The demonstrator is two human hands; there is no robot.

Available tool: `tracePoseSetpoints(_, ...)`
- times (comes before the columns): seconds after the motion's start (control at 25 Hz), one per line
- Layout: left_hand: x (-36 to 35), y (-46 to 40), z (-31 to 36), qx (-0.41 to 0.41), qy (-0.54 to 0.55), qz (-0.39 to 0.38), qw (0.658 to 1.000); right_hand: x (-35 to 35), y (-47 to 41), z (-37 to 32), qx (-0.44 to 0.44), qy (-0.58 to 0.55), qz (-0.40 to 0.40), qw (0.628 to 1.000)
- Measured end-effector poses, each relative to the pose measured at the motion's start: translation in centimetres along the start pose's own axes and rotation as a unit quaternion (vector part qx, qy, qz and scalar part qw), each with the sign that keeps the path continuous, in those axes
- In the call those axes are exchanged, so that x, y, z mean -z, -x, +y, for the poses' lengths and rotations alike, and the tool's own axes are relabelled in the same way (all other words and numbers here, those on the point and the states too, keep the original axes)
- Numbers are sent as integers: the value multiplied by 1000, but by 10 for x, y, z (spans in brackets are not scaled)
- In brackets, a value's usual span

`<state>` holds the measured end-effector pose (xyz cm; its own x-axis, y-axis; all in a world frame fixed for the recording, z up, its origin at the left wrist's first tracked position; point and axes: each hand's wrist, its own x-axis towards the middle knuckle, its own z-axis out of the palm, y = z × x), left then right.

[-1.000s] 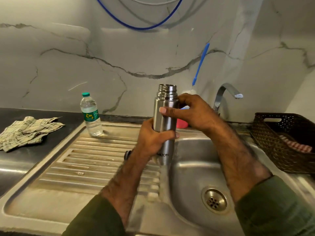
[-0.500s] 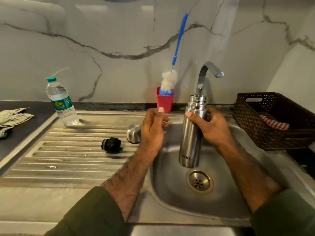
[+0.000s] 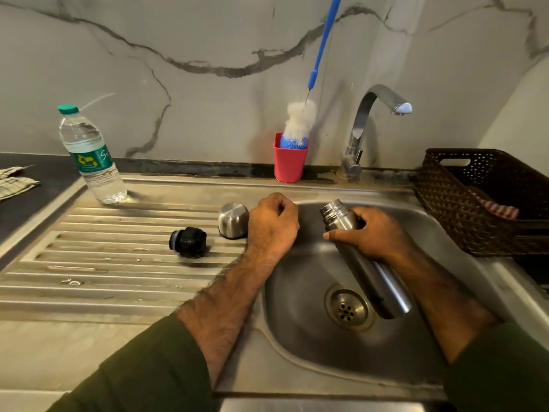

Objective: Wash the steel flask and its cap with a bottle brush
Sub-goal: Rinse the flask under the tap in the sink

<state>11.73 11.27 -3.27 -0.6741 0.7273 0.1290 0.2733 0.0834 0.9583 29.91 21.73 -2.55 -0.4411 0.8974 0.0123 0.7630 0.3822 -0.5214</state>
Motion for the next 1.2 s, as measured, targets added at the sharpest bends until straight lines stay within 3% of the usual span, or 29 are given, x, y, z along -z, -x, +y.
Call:
tracePoseSetpoints(0.4,6,1,3,6,-24,5,1000,-14,-7,4,2,67,-79,995)
tracePoseSetpoints(1.2,6,0,2,8,-47,-14,999,-7,-5,1,-12,116,-143,983)
